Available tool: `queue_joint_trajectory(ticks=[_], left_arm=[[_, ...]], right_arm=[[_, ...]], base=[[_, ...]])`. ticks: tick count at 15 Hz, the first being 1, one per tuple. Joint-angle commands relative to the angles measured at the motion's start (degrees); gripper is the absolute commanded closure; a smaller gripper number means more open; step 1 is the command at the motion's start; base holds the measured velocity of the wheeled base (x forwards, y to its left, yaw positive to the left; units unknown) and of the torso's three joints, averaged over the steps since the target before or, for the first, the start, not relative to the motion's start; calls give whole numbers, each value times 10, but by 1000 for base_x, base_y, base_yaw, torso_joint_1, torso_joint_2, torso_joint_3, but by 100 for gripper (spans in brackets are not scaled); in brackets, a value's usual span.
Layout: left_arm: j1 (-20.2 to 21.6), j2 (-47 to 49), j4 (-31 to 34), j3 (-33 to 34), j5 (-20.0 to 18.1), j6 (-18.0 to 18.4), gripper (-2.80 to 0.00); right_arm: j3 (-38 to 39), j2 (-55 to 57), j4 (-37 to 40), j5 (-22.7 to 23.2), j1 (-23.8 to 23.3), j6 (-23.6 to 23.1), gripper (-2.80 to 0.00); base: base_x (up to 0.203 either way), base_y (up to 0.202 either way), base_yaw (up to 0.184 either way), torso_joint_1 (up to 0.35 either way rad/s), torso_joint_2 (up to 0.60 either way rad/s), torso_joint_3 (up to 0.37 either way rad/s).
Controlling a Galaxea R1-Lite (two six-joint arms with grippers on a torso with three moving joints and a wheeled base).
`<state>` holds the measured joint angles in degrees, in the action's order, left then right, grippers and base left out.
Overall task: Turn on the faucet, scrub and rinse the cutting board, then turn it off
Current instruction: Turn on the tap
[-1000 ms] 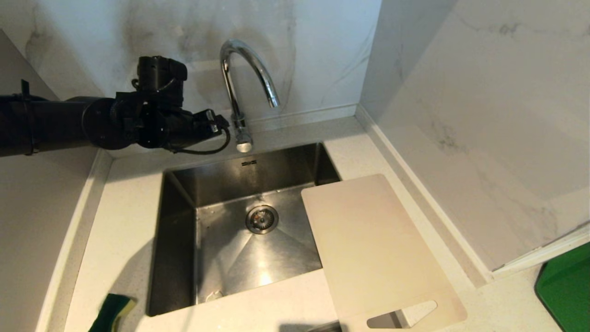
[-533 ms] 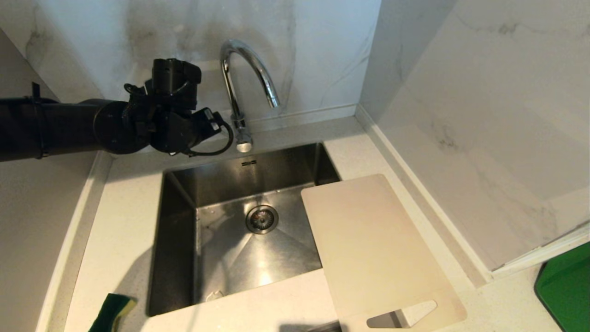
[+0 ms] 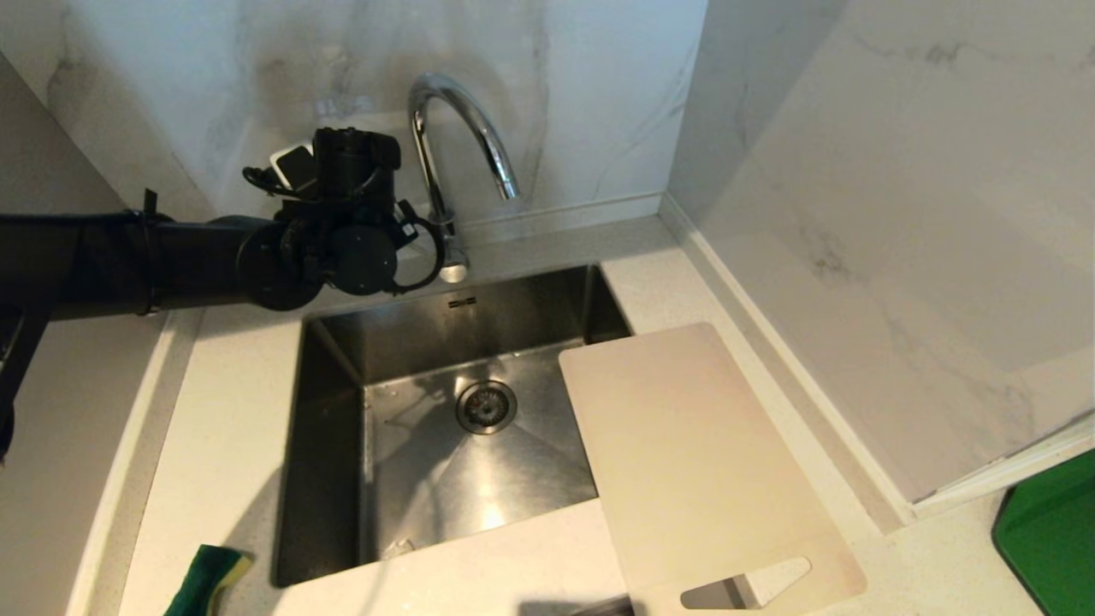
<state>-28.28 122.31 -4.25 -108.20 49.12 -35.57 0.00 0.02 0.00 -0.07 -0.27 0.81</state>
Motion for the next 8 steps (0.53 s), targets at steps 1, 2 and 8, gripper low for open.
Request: queue_joint_trajectory(ticks=[1, 2, 8], left_arm=[[1, 19, -16, -11, 8, -2, -280], [1, 26, -23, -15, 14, -2, -280], [1, 68, -58, -26, 44, -3, -280]], right_arm=[[1, 0, 0, 0, 0, 1, 0], [1, 0, 0, 0, 0, 0, 0], [1, 0, 0, 0, 0, 1, 0]], base=[[0, 0, 0, 0, 0, 0], [0, 0, 0, 0, 0, 0], [0, 0, 0, 0, 0, 0]])
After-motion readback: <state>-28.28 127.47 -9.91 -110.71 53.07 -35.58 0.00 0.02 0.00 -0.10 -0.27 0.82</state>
